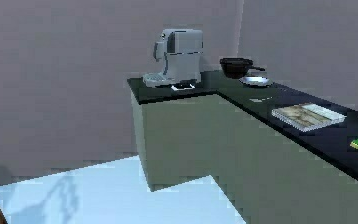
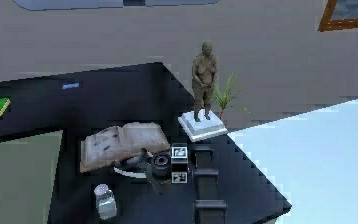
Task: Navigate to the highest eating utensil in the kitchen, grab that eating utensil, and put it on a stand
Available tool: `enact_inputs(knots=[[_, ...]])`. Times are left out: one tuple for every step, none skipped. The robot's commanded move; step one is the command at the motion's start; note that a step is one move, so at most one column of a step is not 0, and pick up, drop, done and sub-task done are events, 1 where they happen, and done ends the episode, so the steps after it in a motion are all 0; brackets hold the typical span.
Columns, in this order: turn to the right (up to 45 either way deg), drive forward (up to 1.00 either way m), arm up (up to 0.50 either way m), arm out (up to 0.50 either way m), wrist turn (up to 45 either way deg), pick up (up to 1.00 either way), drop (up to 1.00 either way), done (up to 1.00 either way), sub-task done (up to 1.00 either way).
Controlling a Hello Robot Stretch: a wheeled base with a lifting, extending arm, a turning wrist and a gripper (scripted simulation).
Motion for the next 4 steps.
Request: enact_inputs(knots=[[0.0,0.0,0.1,0.0,0.0,0.0,0.0,0.0,0.0],[0.0,0.0,0.06,0.0,0.0,0.0,0.0,0.0,0.0],[0.0,0.0,0.0,0.0,-45.0,0.0,0.0,0.0,0.0],[0.0,0.0,0.0,0.0,-45.0,0.0,0.0,0.0,0.0]])
